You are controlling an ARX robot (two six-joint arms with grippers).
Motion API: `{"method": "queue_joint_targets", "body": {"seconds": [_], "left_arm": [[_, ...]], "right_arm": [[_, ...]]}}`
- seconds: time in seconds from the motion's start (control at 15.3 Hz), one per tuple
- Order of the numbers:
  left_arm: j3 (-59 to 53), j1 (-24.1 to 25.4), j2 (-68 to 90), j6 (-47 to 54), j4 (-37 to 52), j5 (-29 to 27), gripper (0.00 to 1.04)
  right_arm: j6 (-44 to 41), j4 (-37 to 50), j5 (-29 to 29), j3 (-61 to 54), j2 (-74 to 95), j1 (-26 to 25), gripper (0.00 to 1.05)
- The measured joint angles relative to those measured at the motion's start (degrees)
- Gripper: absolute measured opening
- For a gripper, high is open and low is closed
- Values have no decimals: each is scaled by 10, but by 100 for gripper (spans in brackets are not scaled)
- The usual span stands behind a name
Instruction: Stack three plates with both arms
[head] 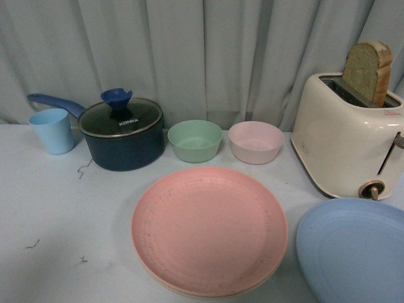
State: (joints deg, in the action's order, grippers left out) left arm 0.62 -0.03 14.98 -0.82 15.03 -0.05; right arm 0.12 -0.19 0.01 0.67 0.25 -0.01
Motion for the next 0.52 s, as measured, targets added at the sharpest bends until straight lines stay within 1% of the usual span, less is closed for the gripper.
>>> {"method": "queue_joint_targets", "body": {"seconds": [0.46, 0.52], "left_arm": [[0, 0, -52, 0, -51, 0, 2], [0, 0, -124, 0, -156, 2, 2]], "right_arm": [[0, 0, 0, 0, 0, 0, 98], [0, 0, 0, 0, 0, 0, 98]]}}
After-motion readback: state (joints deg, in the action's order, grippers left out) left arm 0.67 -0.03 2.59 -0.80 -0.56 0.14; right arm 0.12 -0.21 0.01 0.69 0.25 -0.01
